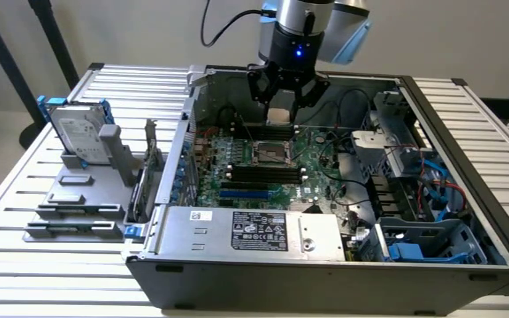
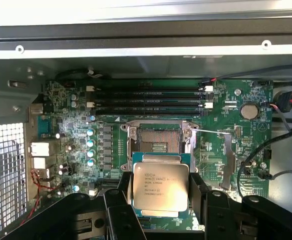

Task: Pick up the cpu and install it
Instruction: 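Pick up the cpu and move it towards the insertion slot, then place the cpu into insertion slot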

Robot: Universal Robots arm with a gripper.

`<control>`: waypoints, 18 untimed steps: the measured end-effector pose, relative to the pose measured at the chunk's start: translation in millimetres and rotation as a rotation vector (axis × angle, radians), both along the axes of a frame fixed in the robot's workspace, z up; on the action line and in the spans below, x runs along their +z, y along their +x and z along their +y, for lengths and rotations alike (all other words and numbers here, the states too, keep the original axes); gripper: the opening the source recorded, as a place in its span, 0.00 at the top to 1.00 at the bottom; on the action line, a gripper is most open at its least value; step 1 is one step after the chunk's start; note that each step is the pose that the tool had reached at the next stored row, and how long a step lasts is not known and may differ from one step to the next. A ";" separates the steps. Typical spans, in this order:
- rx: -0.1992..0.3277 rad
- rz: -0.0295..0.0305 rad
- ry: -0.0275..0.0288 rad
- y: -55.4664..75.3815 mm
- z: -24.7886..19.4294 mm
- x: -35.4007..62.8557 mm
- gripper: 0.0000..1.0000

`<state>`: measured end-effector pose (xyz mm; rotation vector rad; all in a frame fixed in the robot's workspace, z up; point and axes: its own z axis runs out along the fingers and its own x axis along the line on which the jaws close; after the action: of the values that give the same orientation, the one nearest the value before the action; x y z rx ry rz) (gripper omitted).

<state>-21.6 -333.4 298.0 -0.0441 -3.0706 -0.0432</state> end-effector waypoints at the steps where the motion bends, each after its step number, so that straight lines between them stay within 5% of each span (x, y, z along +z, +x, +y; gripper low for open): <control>1: 0.000 0.0000 0.0001 0.0 0.0 0.0 0.45; 13: -0.002 -0.0002 0.0010 -0.4 0.0 0.0 0.45; 18: -0.056 -0.0002 0.0011 -1.9 0.0 -2.3 0.45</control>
<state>-23.5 -333.4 295.8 -0.1304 -3.0691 -0.0478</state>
